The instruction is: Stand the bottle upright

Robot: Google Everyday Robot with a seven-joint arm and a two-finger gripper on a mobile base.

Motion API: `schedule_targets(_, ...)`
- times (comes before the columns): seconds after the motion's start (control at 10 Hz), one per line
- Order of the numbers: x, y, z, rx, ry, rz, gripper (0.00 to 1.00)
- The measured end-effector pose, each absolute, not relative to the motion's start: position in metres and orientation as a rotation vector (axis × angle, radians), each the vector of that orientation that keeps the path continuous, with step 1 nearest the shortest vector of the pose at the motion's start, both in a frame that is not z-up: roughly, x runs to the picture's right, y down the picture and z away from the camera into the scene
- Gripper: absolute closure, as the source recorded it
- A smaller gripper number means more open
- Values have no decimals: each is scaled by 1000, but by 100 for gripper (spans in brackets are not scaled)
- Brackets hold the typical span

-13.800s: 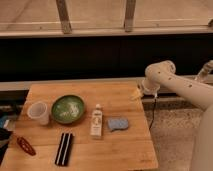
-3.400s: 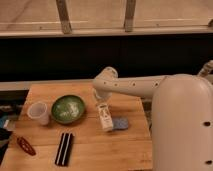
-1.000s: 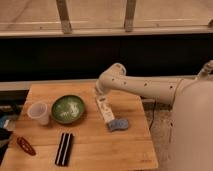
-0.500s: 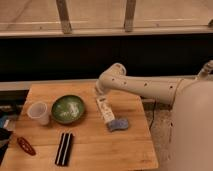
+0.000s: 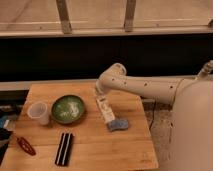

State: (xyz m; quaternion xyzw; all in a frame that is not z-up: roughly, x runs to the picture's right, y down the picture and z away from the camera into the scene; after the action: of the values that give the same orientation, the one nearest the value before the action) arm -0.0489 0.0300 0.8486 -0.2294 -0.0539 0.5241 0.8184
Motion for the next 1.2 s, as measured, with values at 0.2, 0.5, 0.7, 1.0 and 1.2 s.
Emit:
schedule_targets(0.2,-49,30,849,-489,-115,1117,100)
schedule_targets(0.5,-49,30,849,-489,-115,1116,100)
schedule_targets(0.7,-50,29,847,-478,-115,1107,100)
schedule_targets(1.0,-53,26,846,-459,-115,1092,100)
schedule_targets(1.2,-55,21,844,-442,-118,1084,100)
